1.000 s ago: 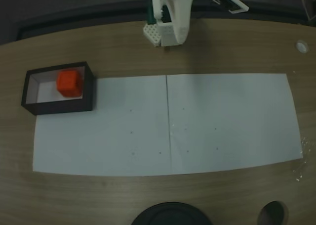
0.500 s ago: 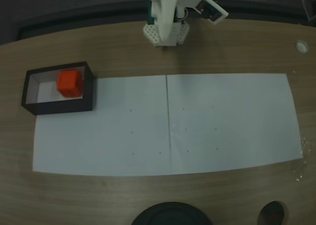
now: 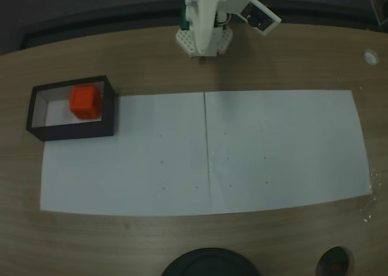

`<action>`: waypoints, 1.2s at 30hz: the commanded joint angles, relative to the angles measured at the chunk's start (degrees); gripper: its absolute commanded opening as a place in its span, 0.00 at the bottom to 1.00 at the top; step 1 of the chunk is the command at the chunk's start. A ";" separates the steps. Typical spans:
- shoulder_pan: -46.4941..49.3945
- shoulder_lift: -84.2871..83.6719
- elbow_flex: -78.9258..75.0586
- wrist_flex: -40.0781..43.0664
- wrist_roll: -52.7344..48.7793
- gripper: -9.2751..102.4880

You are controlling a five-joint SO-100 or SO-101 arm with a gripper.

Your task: Grab a orange square and put it in the box.

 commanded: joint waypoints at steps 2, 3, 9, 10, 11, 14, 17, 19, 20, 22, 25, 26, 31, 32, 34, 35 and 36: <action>2.20 1.41 8.70 -6.94 0.09 0.08; 2.81 1.41 11.78 -9.23 1.05 0.08; 3.34 1.41 27.16 -15.64 11.60 0.08; 2.55 1.41 29.00 -15.82 13.36 0.08; 1.76 1.41 30.59 -15.82 14.85 0.08; 0.09 1.41 34.37 -15.38 17.05 0.08; -0.26 1.32 34.54 -13.10 17.14 0.08; -1.58 1.32 33.31 -9.32 17.05 0.08; -3.08 1.32 32.61 -6.77 17.05 0.08; -5.54 1.32 30.94 -1.23 17.05 0.08; -8.17 1.32 28.92 7.12 17.05 0.08; -8.26 1.32 28.92 6.50 17.40 0.08; -8.26 1.32 28.92 6.68 17.23 0.08; -8.26 1.32 28.92 6.68 17.23 0.08; -8.26 1.32 28.92 6.68 17.23 0.08; -8.26 1.32 28.92 6.68 17.23 0.08; -8.26 1.32 28.92 6.68 17.23 0.08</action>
